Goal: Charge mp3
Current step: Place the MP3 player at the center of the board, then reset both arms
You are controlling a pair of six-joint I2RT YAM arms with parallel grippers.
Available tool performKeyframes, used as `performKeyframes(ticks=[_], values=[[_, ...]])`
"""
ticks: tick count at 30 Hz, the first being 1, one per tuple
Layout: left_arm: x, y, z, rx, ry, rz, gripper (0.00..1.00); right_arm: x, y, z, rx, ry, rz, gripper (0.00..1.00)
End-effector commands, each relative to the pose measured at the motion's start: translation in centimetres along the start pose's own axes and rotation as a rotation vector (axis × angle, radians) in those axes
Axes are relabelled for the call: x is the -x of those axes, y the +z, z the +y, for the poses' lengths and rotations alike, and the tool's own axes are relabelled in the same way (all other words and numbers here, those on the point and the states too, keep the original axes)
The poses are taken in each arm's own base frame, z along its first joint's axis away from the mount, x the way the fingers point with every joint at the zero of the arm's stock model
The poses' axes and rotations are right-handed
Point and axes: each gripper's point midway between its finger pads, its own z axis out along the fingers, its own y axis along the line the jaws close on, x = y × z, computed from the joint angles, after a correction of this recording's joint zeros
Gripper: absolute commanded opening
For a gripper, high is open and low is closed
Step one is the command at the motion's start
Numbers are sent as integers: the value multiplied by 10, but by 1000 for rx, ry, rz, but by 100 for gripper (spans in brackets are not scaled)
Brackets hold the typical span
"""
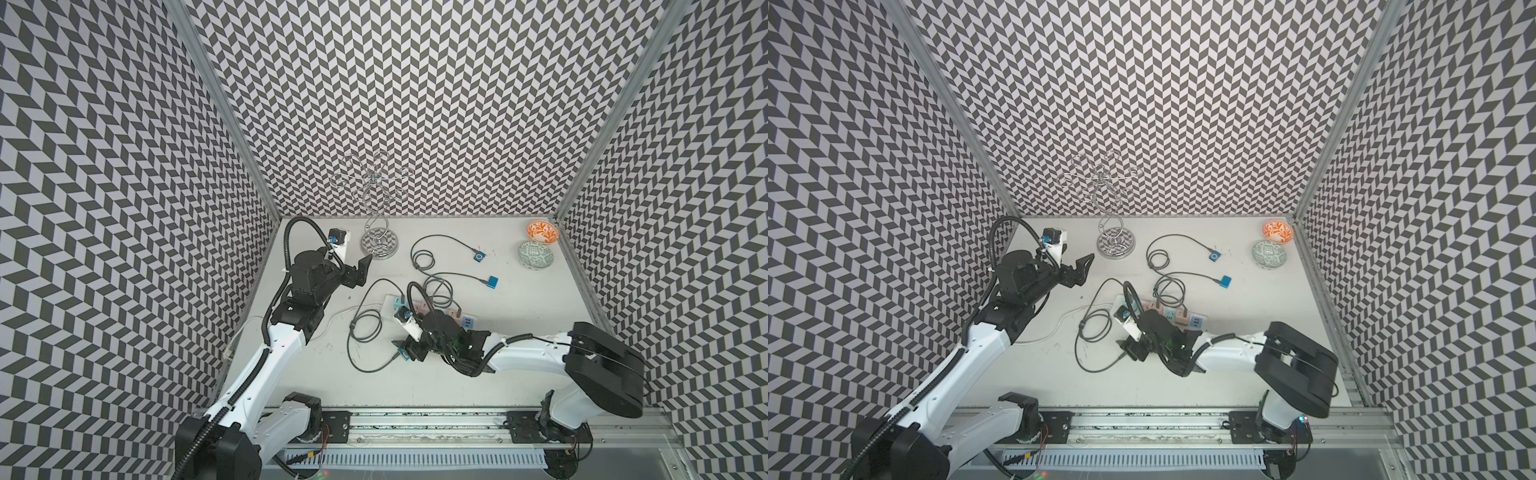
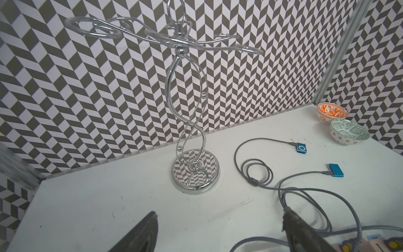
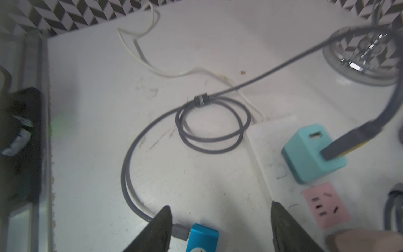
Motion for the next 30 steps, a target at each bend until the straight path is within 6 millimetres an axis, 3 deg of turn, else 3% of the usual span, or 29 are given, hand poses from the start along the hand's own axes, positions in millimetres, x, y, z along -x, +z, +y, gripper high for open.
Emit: performKeyframes(ticks=[1, 3, 5, 10, 13, 15, 17, 19, 21, 24, 28, 30], values=[[31, 0, 24, 46, -56, -115, 91, 68, -27, -30, -56, -22, -160, 74], [26, 2, 46, 75, -119, -139, 91, 89, -39, -55, -83, -3, -195, 75], [16, 3, 67, 110, -151, -163, 92, 101, -54, -93, -149, 34, -219, 77], [-21, 14, 94, 223, -101, -149, 100, 97, -108, -208, -402, 214, -312, 86], [-48, 18, 107, 292, -97, -128, 100, 75, -137, -264, -557, 279, -337, 100], [-64, 12, 114, 350, -103, -140, 100, 46, -158, -299, -684, 338, -330, 100], [-82, 5, 122, 417, -100, -133, 100, 2, -187, -332, -885, 438, -330, 99], [-104, -2, 125, 484, -97, -106, 100, -39, -205, -342, -1016, 443, -314, 99], [-116, -7, 127, 525, -85, -117, 100, -65, -214, -339, -1086, 419, -303, 100], [-123, -3, 125, 489, -71, -156, 100, -85, -223, -335, -1099, 423, -367, 99], [-141, 11, 111, 385, -28, -173, 100, -101, -221, -344, -1090, 419, -395, 99], [-139, 9, 110, 381, -27, -177, 100, -106, -223, -343, -1079, 417, -422, 99]])
